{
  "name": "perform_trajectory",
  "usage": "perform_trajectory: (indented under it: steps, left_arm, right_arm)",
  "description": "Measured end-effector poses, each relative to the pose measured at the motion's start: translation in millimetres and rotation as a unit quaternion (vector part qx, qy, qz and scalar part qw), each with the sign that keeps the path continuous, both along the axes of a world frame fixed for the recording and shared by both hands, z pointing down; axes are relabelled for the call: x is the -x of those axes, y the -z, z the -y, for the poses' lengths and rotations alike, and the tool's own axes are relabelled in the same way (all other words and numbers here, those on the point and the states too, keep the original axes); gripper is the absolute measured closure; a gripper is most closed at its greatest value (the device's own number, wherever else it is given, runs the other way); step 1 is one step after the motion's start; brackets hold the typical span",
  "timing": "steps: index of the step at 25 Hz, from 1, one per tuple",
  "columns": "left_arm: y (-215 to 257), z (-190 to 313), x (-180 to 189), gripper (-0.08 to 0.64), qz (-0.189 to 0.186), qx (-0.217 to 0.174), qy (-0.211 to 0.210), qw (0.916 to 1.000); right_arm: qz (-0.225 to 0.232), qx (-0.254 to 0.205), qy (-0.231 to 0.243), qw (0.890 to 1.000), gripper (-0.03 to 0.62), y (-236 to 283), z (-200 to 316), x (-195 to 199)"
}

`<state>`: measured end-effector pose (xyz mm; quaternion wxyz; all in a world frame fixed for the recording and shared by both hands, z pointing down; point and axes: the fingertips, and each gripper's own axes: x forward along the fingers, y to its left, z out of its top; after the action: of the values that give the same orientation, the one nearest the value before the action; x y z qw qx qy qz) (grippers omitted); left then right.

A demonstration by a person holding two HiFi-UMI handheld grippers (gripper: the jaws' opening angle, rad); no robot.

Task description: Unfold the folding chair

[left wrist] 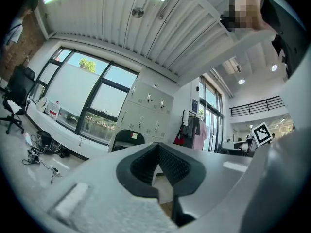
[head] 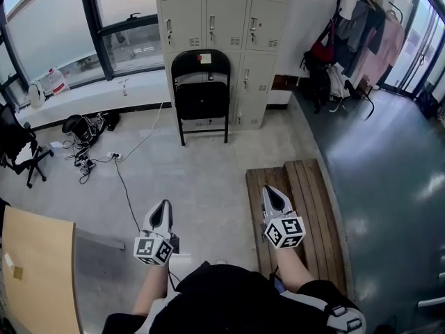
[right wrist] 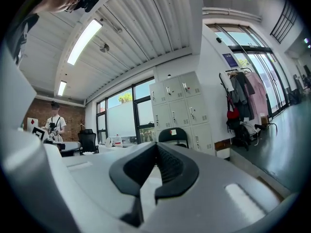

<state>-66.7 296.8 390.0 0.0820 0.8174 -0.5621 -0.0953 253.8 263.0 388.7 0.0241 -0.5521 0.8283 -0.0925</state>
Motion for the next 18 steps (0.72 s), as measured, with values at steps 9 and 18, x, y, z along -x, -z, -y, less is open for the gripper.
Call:
perform_trajectory:
  steps: [9, 18]
  left_arm:
    - [-2.0, 30.9, -9.6, 0.56, 0.008, 0.018, 0.038, 0.9991]
    - [-16.5, 76.9, 35.9, 0.56, 0.0, 0.023, 0.066, 0.9975]
  right_arm:
    - [0.003, 0.02, 0.019, 1.0, 0.588, -18.7, 41.8, -9.9]
    - [-0.01, 0.032, 0.022, 0.999, 0.588, -31.3, 90.9, 18.0]
